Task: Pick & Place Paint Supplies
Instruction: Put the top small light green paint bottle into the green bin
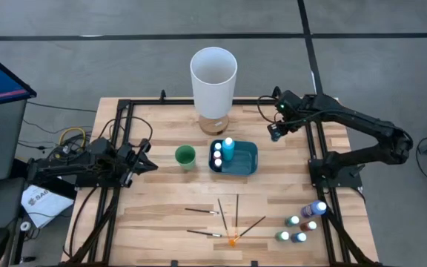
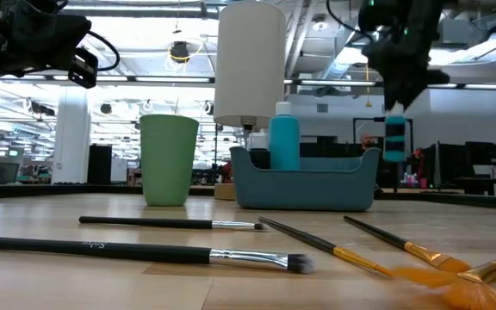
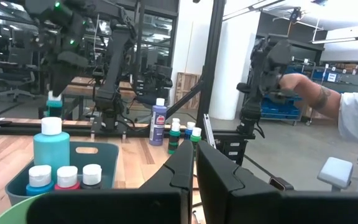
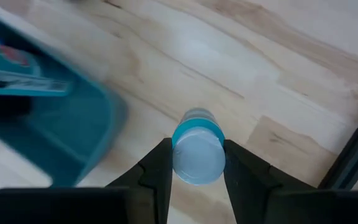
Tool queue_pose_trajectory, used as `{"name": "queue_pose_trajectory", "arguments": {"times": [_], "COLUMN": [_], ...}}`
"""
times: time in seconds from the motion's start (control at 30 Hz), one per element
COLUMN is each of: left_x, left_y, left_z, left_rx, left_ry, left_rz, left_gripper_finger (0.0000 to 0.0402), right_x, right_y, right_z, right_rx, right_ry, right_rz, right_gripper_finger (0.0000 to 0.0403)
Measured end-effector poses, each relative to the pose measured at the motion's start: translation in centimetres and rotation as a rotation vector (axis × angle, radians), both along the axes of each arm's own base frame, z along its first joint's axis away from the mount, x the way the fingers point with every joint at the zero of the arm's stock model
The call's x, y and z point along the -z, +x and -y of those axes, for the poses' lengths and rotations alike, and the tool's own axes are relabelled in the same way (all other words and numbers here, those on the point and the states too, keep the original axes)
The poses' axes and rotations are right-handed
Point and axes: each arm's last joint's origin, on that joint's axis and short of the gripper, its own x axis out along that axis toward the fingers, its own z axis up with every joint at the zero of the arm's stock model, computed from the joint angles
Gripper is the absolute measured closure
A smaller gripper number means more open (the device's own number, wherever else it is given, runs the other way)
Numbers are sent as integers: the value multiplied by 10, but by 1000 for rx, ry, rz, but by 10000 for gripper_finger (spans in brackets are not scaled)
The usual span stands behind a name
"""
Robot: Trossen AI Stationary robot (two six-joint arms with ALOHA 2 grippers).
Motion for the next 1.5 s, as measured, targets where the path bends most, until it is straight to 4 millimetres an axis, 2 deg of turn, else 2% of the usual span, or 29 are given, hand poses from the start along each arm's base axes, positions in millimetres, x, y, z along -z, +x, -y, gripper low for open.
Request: {"name": "queue_pose_trajectory", "arguments": {"times": [0.3, 0.53, 0.63, 0.87, 1.17, 1.3, 1.5], "left_x": [-1, -1, -1, -2, -2, -3, -3], "left_y": [0, 0, 0, 0, 0, 0, 0], "left_z": [0, 0, 0, 0, 0, 0, 0], "left_rx": [0, 0, 0, 0, 0, 1, 0], "left_ry": [1, 2, 2, 4, 4, 4, 4], "left_rz": [8, 14, 15, 23, 25, 26, 28], "left_gripper_finger": [394, 394, 394, 394, 394, 394, 394], "right_x": [-39, -45, -40, -15, -14, -4, 18], "right_y": [16, 31, 46, 89, 150, 168, 185], "right_z": [-30, -53, -61, -73, -89, -89, -87], "right_rx": [-75, -152, -186, -270, -448, -487, -529], "right_ry": [-13, -14, -9, 22, -11, -11, -7], "right_rz": [119, 219, 242, 129, 85, 31, -42], "right_gripper_finger": [290, 290, 290, 290, 290, 290, 286]}}
